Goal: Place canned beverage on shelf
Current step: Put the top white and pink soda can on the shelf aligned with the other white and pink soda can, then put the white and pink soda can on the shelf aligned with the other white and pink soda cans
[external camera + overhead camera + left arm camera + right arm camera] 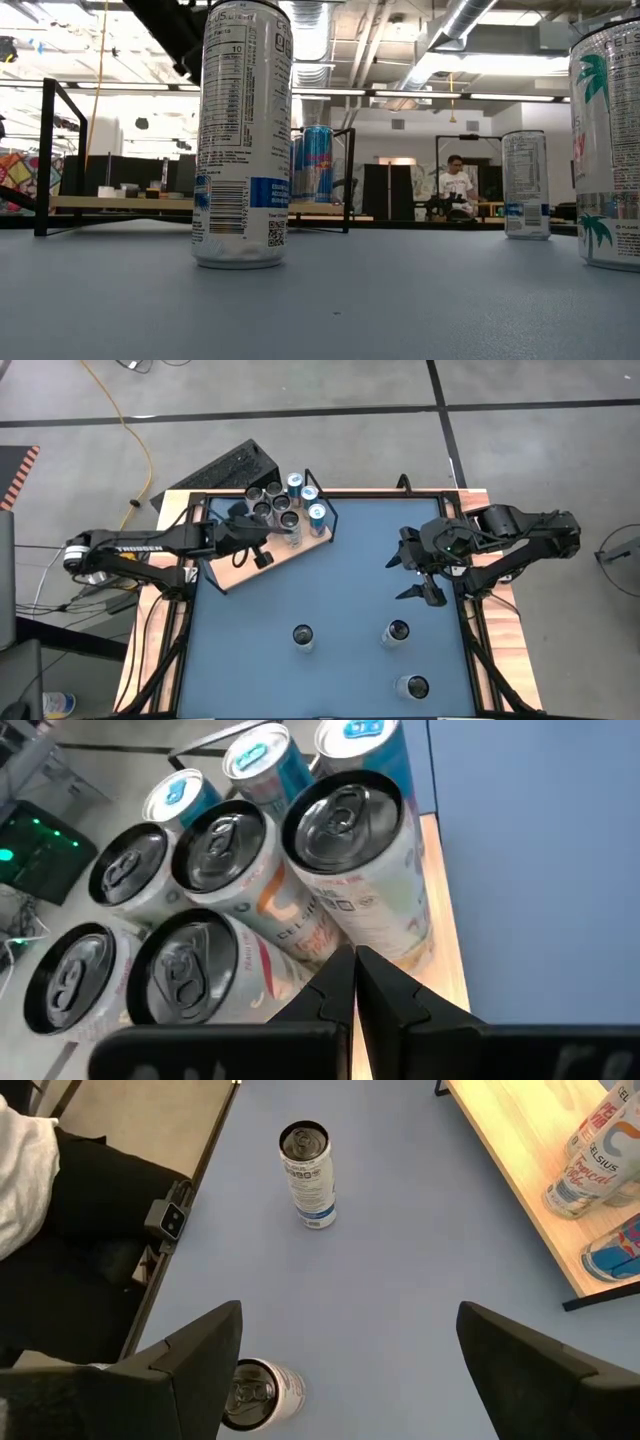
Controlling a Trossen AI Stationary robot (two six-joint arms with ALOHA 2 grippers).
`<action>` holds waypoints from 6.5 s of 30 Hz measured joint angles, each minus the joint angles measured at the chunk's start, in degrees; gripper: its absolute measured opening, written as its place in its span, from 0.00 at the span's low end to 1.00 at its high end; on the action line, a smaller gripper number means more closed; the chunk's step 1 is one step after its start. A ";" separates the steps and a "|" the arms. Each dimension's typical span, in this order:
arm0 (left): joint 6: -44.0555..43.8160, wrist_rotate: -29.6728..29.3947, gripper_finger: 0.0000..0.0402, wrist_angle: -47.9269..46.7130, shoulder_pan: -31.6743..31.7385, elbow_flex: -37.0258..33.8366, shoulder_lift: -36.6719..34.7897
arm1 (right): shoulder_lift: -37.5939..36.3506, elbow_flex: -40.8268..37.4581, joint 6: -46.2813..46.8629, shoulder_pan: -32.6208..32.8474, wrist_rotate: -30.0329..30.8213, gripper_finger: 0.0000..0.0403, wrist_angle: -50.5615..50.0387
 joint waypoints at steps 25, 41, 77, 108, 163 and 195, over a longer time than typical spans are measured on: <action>0.06 -14.40 0.00 7.15 -0.02 -7.08 0.60 | 0.00 0.00 -0.11 -0.01 0.00 0.87 0.01; -5.55 -12.40 0.00 4.61 -0.97 -7.08 0.60 | 0.00 0.00 -0.11 0.00 0.02 0.87 0.00; -10.36 5.75 0.45 25.38 -34.61 3.78 0.75 | -0.20 -18.05 20.82 4.01 19.73 0.82 -3.61; -14.14 14.80 0.71 19.57 -34.64 3.78 0.75 | 9.63 -18.05 24.00 15.97 4.15 0.91 6.60; -15.05 20.17 0.71 20.03 -29.41 3.72 0.73 | 21.39 8.19 -8.10 16.15 22.58 0.58 -4.67; -62.81 85.52 0.71 76.86 -10.21 3.67 20.80 | 30.86 30.21 -65.24 21.18 13.22 0.58 16.46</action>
